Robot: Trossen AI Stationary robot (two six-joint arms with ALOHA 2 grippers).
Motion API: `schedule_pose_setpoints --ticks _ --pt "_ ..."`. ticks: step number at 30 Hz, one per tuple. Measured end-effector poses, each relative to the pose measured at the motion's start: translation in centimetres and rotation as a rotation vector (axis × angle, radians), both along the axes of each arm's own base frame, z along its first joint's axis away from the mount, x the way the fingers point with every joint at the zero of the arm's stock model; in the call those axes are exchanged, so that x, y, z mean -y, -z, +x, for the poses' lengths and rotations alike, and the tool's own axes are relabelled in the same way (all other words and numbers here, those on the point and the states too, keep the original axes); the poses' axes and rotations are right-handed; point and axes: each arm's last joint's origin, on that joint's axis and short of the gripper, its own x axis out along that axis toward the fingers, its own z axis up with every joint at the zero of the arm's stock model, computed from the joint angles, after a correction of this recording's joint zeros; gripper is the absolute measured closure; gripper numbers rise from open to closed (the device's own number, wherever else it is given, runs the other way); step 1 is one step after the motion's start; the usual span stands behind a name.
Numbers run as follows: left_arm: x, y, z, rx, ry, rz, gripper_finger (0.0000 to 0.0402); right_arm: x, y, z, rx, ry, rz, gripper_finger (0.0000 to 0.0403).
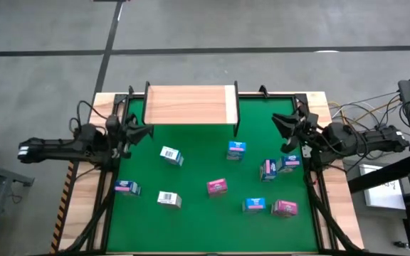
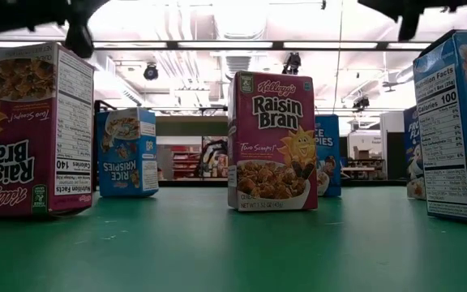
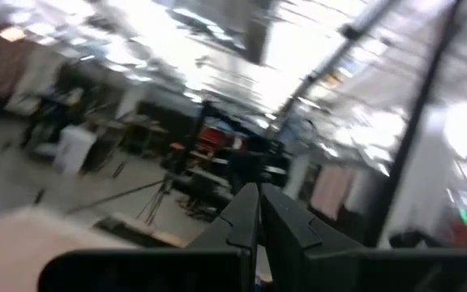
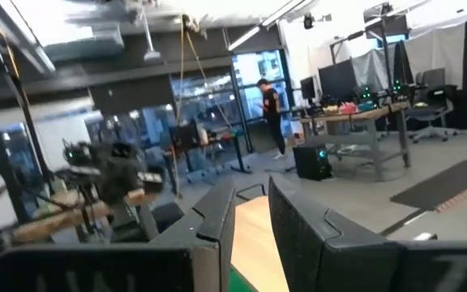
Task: Stack cereal on shelf
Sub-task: Put the top right light blue cereal box on the shelf
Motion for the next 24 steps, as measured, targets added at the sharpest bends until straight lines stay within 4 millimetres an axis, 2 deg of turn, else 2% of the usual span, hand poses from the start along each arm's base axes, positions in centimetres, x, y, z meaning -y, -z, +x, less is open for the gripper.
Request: schedule_pose_setpoints --ticks 5,13,18,24 --pt "0.3 -2.8 0.6 -0.012 0.053 0.181 0.0401 -0.1 -1.1 1.4 -0.151 0.003 -0.047 0.0335" --pt "0.3 -6.8 1.6 -0.126 0.060 0.185 0.0401 -0.4 -0.5 3.5 -0.282 -0.021 -0.069 0.0335" --pt "0.2 -7.3 2.7 -0.234 0.069 0.191 0.0401 -1.0 -0.1 4.9 -0.312 -0.187 -0.076 0.0335" --pt "0.2 -7.1 4.5 -0.297 0.075 0.183 0.0401 -1.5 2.4 7.1 -0.457 -0.244 -0.077 0.0335"
